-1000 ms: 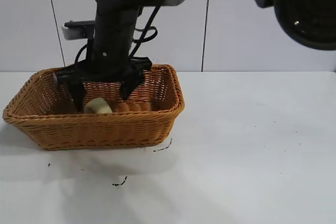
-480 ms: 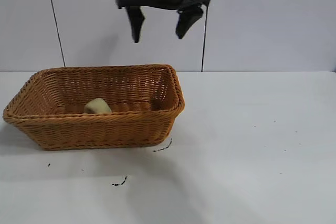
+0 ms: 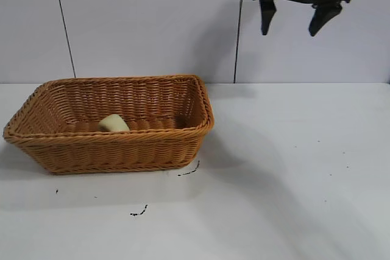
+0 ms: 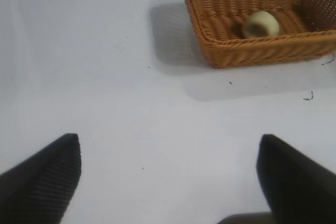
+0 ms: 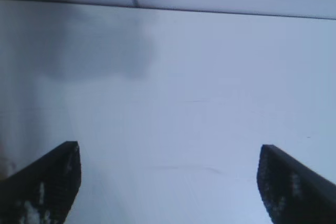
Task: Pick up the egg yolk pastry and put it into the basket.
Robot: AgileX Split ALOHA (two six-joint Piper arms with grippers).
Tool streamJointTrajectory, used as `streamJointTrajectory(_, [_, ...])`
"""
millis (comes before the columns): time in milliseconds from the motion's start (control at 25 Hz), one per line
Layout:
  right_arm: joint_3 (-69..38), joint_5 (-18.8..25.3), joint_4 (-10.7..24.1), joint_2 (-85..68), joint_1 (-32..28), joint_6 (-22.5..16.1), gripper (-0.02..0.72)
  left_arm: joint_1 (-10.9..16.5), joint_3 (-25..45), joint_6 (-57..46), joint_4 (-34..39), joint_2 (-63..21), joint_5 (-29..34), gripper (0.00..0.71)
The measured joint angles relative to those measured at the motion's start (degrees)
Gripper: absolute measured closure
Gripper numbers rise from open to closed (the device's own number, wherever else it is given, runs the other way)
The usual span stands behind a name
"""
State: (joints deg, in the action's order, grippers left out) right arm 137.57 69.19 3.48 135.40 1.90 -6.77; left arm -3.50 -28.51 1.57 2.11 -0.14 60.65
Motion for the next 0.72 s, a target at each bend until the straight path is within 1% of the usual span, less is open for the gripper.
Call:
streamJointTrajectory(160, [-8.16,-0.01,-0.5,-5.44,0.02,1.33,0.049,0.0,0.0,0.0,0.0,0.0,0.0,0.017])
streamJointTrajectory(320, [-20.13,-0.02,-1.25,-13.82,0.02,1.46,0.049,0.0,0.0,0.0,0.0,0.0,0.0,0.017])
streamJointTrajectory(720, [-56.77,-0.03,-1.65,-43.4,0.02,1.46,0.049,0.0,0.0,0.0,0.0,0.0,0.0,0.017])
